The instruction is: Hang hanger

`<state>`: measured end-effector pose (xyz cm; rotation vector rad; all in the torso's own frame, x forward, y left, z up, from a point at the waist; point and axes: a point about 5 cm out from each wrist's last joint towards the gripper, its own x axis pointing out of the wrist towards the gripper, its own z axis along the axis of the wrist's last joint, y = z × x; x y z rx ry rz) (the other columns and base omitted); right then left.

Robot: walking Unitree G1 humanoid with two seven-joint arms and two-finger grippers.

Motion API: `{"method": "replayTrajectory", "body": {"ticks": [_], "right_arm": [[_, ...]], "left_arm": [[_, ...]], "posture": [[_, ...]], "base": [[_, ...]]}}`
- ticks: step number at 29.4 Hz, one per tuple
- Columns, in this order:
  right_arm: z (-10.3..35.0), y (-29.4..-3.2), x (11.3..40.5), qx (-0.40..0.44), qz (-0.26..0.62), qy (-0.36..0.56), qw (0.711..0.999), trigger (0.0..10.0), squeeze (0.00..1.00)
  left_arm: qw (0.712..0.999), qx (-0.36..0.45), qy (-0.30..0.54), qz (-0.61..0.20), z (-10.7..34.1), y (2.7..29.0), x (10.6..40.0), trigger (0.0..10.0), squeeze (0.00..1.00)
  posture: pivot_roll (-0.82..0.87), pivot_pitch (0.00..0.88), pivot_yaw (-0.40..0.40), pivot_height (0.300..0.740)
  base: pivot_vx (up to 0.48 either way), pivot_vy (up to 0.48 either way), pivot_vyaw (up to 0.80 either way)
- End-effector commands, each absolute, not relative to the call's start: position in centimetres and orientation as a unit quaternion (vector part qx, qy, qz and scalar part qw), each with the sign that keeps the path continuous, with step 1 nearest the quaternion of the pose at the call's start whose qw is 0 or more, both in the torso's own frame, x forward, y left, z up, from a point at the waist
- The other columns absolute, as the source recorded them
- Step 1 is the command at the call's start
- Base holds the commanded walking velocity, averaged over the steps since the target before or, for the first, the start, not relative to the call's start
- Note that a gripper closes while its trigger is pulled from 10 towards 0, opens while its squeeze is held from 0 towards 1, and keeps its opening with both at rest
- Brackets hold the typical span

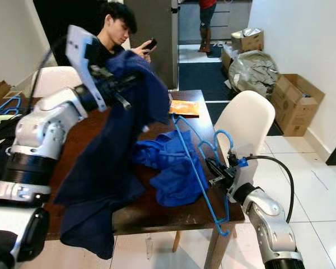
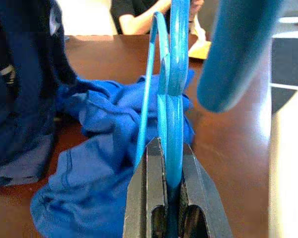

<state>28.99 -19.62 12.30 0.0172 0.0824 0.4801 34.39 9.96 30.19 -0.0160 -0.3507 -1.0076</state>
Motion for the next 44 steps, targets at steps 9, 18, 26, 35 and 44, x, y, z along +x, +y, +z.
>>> {"method": "replayTrajectory", "body": {"ticks": [9, 18, 26, 35, 44], "right_arm": [[11.4, -19.8, 28.2, 0.021, 0.225, 0.062, 0.972, 10.0, 0.00], [11.4, -19.7, 28.3, 0.027, 0.229, 0.065, 0.971, 10.0, 0.00], [11.3, -19.6, 28.5, 0.028, 0.230, 0.065, 0.971, 10.0, 0.00], [11.4, -19.4, 28.6, 0.033, 0.228, 0.059, 0.971, 10.0, 0.00], [11.5, -19.2, 28.7, 0.036, 0.230, 0.057, 0.971, 10.0, 0.00]], "left_arm": [[0.934, 0.148, -0.023, -0.325, 22.2, 12.8, 35.5, 10.0, 0.00], [0.962, 0.263, 0.053, -0.049, 19.9, 24.3, 35.4, 10.0, 0.00], [0.956, 0.263, 0.050, -0.120, 18.3, 22.5, 34.7, 10.0, 1.00], [0.962, 0.149, -0.051, -0.225, 23.7, 20.2, 34.1, 10.0, 1.00], [0.885, 0.282, 0.160, -0.334, 20.3, 22.4, 30.1, 10.0, 0.00]], "posture": [[-0.06, 0.032, 0.062, 0.740], [-0.05, 0.025, 0.058, 0.740], [-0.04, 0.007, 0.060, 0.740], [-0.04, 0.000, 0.074, 0.740], [-0.03, 0.000, 0.078, 0.740]], "base": [[0.000, 0.000, 0.00], [0.000, 0.000, 0.00], [0.000, 0.000, 0.00], [0.000, 0.000, 0.00], [0.000, 0.000, 0.00]]}}
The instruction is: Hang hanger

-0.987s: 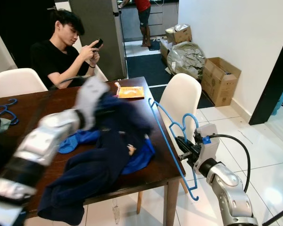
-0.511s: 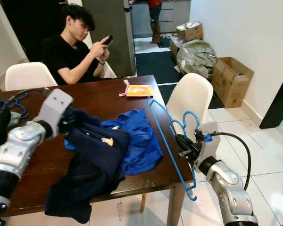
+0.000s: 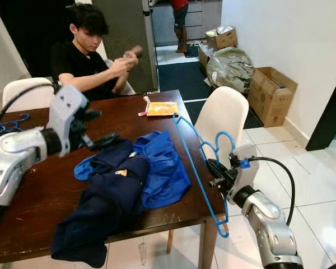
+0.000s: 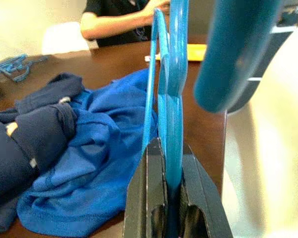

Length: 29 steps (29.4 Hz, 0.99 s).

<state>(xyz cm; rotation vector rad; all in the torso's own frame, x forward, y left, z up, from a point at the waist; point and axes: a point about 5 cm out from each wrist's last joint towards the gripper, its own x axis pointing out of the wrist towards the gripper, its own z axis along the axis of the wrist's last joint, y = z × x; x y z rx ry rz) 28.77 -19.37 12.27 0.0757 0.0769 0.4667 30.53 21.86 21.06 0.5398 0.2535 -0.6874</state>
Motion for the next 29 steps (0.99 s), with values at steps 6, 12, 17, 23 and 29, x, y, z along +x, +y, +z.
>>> {"method": "replayTrajectory", "body": {"ticks": [6, 12, 17, 23, 29], "right_arm": [[11.5, -19.2, 28.7, 0.037, 0.232, 0.056, 0.970, 10.0, 0.00], [11.5, -19.3, 28.8, 0.037, 0.230, 0.055, 0.971, 10.0, 0.00], [11.6, -19.3, 28.9, 0.038, 0.229, 0.054, 0.971, 10.0, 0.00], [11.6, -19.4, 29.0, 0.039, 0.227, 0.053, 0.972, 10.0, 0.00], [11.6, -19.4, 29.1, 0.038, 0.225, 0.051, 0.972, 10.0, 0.00]], "left_arm": [[0.967, 0.137, -0.055, -0.210, 26.4, 23.1, 31.9, 10.0, 0.00], [0.990, 0.055, -0.106, -0.076, 24.9, 22.5, 32.0, 10.0, 0.00], [0.993, 0.038, -0.078, -0.085, 22.3, 19.8, 31.3, 10.0, 0.00], [0.990, 0.021, -0.069, -0.124, 21.7, 17.0, 31.1, 10.0, 0.00], [0.987, 0.006, -0.077, -0.141, 21.9, 15.6, 31.5, 10.0, 0.00]], "posture": [[-0.02, 0.001, 0.077, 0.740], [-0.02, 0.002, 0.075, 0.740], [-0.02, 0.003, 0.072, 0.740], [-0.02, 0.000, 0.069, 0.740], [-0.02, 0.000, 0.076, 0.740]], "base": [[0.000, 0.000, 0.00], [0.000, 0.000, 0.00], [-0.370, 0.000, 0.00], [-0.356, 0.000, 0.00], [-0.366, 0.000, 0.00]]}}
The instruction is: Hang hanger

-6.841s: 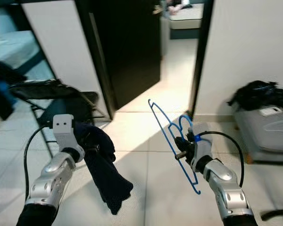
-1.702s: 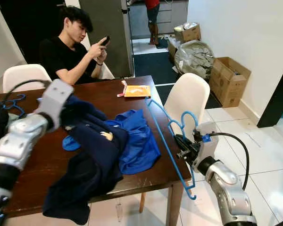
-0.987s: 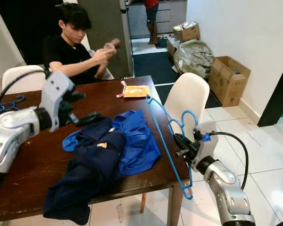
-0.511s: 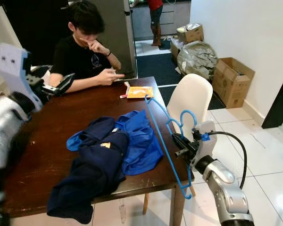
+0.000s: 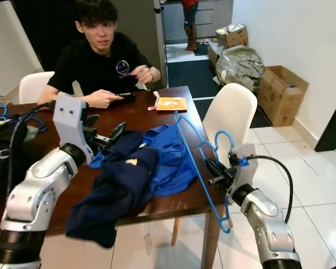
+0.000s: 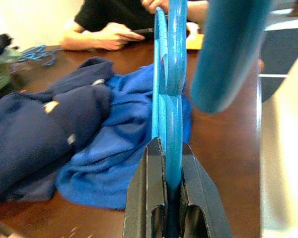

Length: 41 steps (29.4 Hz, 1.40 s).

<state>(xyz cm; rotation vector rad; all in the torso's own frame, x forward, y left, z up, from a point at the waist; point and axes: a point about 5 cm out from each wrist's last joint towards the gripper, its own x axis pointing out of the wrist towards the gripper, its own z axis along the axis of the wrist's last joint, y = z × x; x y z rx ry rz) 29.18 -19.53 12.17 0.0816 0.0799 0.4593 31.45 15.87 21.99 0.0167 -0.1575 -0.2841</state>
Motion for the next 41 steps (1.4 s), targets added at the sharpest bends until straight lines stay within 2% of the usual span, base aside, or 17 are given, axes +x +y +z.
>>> {"method": "replayTrajectory", "body": {"ticks": [1, 8, 9, 26, 41], "right_arm": [[11.6, -19.4, 29.1, 0.038, 0.224, 0.050, 0.972, 10.0, 0.00], [11.6, -19.5, 29.2, 0.038, 0.223, 0.050, 0.973, 10.0, 0.00], [11.6, -19.5, 29.3, 0.038, 0.224, 0.050, 0.973, 10.0, 0.00], [11.5, -19.5, 29.3, 0.036, 0.225, 0.052, 0.972, 10.0, 0.00], [11.4, -19.6, 29.4, 0.034, 0.226, 0.053, 0.972, 10.0, 0.00]], "left_arm": [[0.986, 0.004, -0.084, -0.143, 22.1, 15.3, 31.6, 10.0, 0.00], [0.989, -0.009, -0.106, -0.107, 22.3, 15.8, 31.7, 10.0, 0.00], [0.992, 0.001, -0.099, -0.074, 22.0, 16.6, 31.7, 10.0, 0.00], [0.995, 0.029, -0.099, 0.002, 22.1, 20.5, 31.8, 10.0, 0.00], [0.998, -0.017, -0.066, 0.000, 19.2, 19.8, 31.4, 10.0, 0.00]], "posture": [[-0.02, 0.000, 0.076, 0.740], [-0.03, 0.000, 0.072, 0.740], [-0.03, 0.000, 0.072, 0.740], [-0.02, 0.000, 0.071, 0.740], [-0.03, 0.000, 0.069, 0.740]], "base": [[-0.270, 0.000, 0.00], [-0.077, 0.000, 0.00], [0.000, 0.296, 0.00], [-0.271, 0.336, 0.00], [-0.333, 0.349, 0.00]]}}
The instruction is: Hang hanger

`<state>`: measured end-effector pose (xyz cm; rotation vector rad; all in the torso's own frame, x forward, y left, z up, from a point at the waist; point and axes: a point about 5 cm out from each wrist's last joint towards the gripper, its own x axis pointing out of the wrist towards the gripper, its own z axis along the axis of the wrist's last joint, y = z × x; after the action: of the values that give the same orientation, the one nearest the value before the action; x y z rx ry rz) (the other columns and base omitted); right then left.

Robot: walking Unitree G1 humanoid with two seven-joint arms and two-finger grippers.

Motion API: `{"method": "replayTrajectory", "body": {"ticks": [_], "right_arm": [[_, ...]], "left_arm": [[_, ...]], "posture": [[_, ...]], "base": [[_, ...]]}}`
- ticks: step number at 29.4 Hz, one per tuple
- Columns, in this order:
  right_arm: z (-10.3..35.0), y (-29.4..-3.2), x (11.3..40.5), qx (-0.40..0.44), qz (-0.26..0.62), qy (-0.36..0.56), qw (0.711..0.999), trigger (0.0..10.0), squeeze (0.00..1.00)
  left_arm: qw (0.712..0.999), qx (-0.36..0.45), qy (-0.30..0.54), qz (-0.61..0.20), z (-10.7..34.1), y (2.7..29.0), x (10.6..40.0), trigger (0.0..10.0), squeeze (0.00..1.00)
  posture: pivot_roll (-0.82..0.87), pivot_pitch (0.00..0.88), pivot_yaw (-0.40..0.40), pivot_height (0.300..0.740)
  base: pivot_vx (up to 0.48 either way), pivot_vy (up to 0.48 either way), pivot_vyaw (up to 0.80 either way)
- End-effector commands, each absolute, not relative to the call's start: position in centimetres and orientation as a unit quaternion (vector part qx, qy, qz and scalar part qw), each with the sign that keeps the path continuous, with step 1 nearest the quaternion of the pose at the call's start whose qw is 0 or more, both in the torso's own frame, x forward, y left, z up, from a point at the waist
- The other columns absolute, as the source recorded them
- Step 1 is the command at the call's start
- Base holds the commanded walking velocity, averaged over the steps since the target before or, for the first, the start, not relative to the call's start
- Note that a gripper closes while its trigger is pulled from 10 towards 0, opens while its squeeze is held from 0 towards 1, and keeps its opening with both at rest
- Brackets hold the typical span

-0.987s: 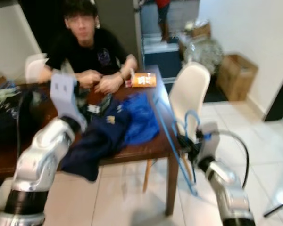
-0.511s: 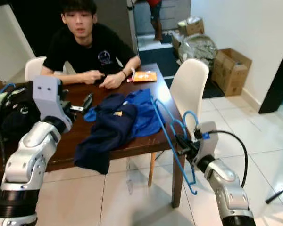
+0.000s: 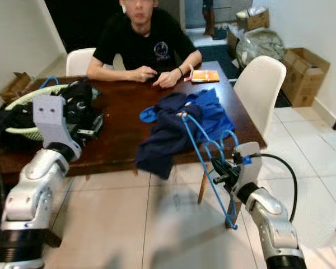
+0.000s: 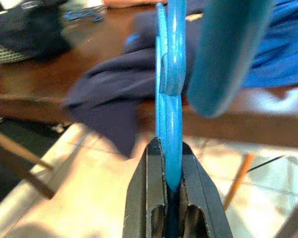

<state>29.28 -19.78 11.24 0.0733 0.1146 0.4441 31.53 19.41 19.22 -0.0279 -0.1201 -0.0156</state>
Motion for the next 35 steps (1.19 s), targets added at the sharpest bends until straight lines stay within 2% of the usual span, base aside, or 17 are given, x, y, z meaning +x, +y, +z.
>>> {"method": "replayTrajectory", "body": {"ticks": [1, 4, 11, 25, 35], "right_arm": [[11.4, -19.6, 29.4, 0.034, 0.226, 0.053, 0.972, 10.0, 0.00], [11.4, -19.6, 29.4, 0.033, 0.226, 0.053, 0.972, 10.0, 0.00], [11.4, -19.6, 29.4, 0.033, 0.225, 0.052, 0.972, 10.0, 0.00], [11.5, -19.5, 29.4, 0.034, 0.225, 0.050, 0.972, 10.0, 0.00], [11.5, -19.5, 29.4, 0.038, 0.225, 0.049, 0.972, 10.0, 0.00]], "left_arm": [[0.998, -0.021, -0.064, 0.000, 19.1, 19.8, 31.4, 10.0, 0.00], [0.998, -0.027, -0.063, 0.003, 18.9, 19.8, 31.4, 10.0, 0.00], [0.997, -0.051, -0.057, 0.010, 18.2, 20.1, 31.3, 10.0, 0.00], [0.996, -0.059, -0.065, 0.020, 18.3, 20.4, 31.3, 10.0, 0.00], [0.995, -0.069, -0.067, 0.018, 18.2, 19.6, 31.3, 10.0, 0.00]], "posture": [[-0.03, 0.000, 0.068, 0.740], [-0.03, 0.000, 0.068, 0.740], [-0.03, 0.000, 0.072, 0.740], [-0.03, 0.000, 0.074, 0.740], [-0.03, 0.000, 0.074, 0.740]], "base": [[-0.334, 0.349, 0.00], [-0.339, 0.344, 0.00], [0.000, 0.000, 0.00], [0.265, 0.402, 0.00], [0.051, 0.000, 0.00]]}}
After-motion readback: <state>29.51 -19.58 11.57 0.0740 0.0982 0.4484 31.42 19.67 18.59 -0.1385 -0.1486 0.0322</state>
